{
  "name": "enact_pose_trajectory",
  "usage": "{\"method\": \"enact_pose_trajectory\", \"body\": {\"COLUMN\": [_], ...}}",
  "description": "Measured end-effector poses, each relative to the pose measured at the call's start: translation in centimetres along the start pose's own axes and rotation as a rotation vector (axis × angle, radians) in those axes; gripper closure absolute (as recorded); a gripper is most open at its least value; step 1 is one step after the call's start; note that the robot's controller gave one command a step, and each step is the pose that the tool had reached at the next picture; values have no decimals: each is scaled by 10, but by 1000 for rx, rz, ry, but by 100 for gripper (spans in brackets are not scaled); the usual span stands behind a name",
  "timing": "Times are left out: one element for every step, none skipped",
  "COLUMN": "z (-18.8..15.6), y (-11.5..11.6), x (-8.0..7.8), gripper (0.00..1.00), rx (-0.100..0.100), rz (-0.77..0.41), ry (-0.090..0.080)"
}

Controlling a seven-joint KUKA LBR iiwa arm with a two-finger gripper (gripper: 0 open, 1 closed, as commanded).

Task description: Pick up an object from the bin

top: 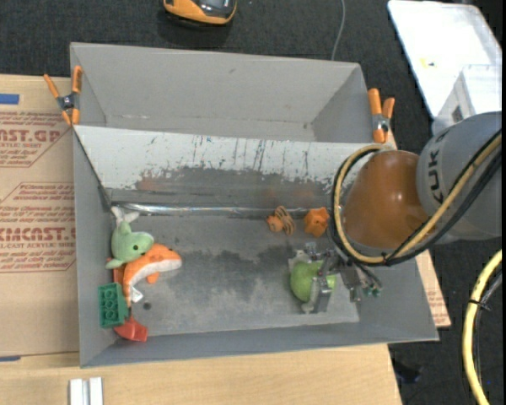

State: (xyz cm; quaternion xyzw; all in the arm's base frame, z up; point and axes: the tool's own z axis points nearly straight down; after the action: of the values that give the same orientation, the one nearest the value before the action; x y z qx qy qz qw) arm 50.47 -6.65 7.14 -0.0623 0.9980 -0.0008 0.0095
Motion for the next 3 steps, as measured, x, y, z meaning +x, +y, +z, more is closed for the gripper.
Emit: {"method": "enact_pose_trajectory", "body": {"z": [0, -67, -141], "y": [0, -14, 10], "x": [0, -4, -25], "gripper": [100, 100, 100], "rx": [0, -1, -2], "rz": [0, 6, -9], "ry": [0, 6, 9]}}
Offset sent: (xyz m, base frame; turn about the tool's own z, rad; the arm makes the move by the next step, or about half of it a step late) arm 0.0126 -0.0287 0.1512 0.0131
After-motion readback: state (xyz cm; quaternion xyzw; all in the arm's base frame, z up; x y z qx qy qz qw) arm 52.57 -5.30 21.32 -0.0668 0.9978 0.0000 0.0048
